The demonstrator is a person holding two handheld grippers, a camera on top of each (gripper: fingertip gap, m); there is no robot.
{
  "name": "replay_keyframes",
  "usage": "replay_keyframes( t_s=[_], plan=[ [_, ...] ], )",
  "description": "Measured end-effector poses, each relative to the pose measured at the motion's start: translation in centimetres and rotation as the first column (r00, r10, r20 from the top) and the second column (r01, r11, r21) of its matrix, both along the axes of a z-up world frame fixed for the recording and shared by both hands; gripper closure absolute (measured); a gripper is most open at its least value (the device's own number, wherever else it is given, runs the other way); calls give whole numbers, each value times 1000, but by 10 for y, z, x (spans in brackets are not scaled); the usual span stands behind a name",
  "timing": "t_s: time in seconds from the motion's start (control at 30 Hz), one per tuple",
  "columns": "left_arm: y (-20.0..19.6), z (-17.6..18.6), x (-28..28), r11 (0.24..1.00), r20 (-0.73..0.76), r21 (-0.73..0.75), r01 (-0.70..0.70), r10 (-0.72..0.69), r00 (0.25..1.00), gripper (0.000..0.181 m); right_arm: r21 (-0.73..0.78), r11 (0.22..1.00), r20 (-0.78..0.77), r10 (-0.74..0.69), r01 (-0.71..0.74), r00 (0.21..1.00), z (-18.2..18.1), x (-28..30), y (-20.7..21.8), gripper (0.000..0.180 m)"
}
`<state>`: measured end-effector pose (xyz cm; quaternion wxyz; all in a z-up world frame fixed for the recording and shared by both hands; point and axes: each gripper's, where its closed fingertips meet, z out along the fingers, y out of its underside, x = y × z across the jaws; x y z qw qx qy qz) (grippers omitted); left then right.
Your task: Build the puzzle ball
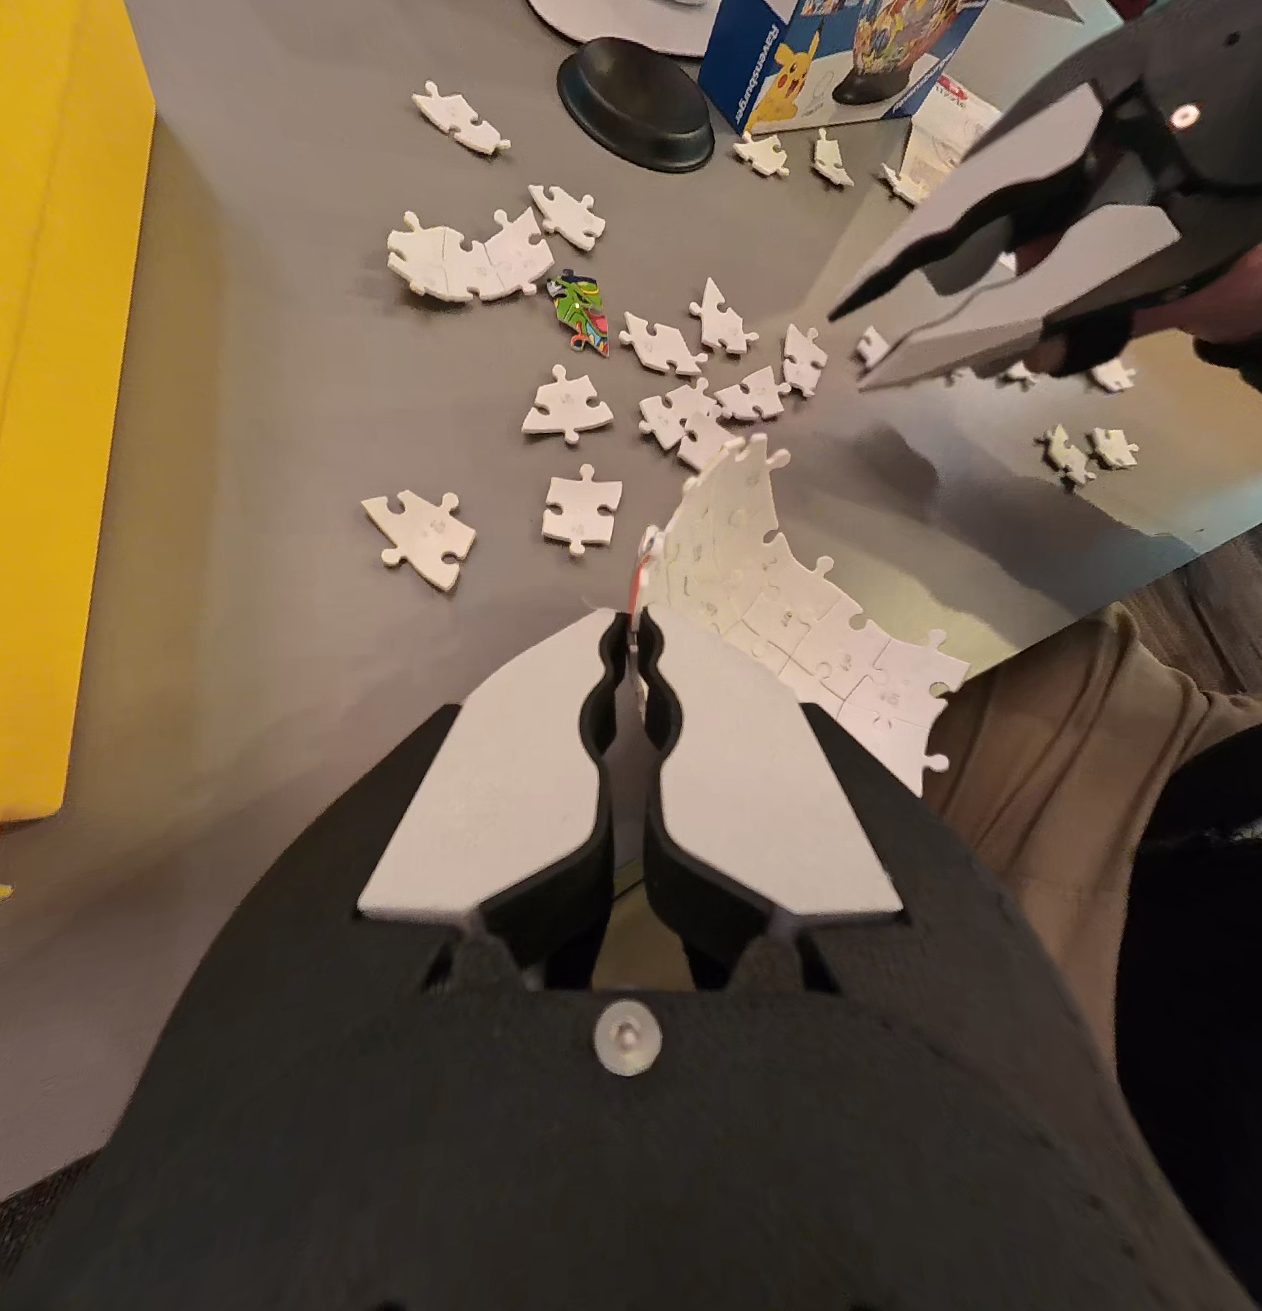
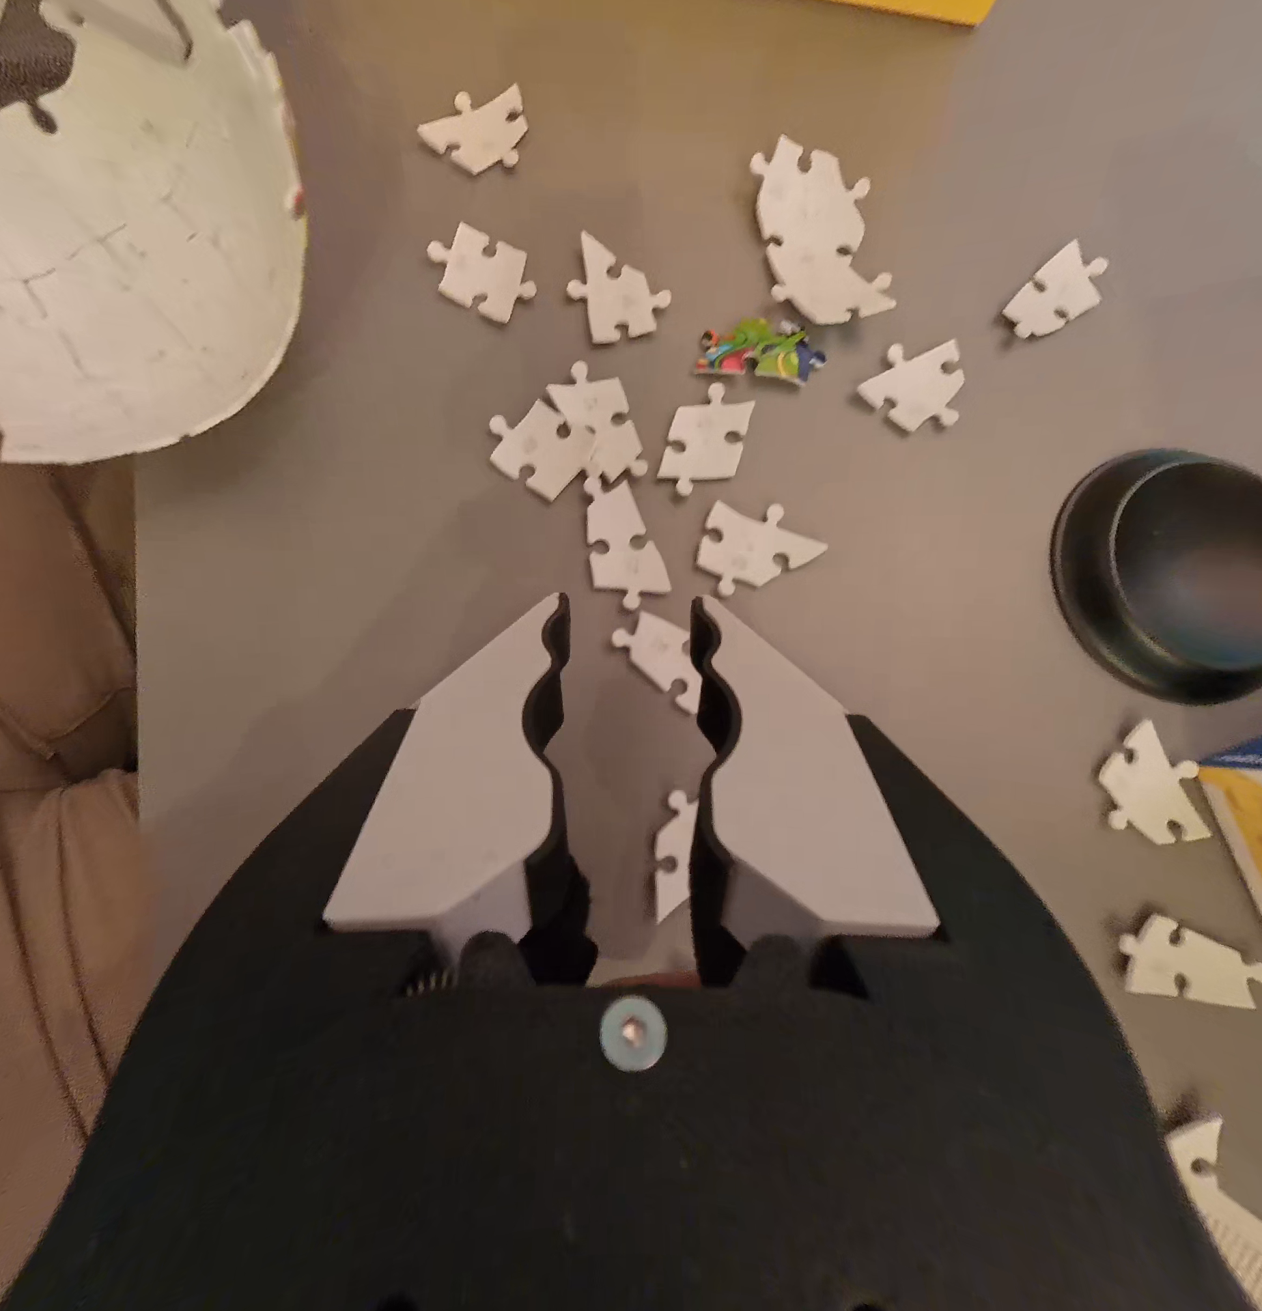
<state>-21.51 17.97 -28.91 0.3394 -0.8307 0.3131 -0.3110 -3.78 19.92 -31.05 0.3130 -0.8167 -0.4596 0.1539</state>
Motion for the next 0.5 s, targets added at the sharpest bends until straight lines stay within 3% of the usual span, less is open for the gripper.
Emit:
replay_keyframes(
  t_s=[0.5],
  plan=[
    [-13, 3, -14, 998, 47, 35, 60, -61, 997, 178, -9, 998, -43, -56, 55, 998, -8, 3, 31, 146]
  ],
)
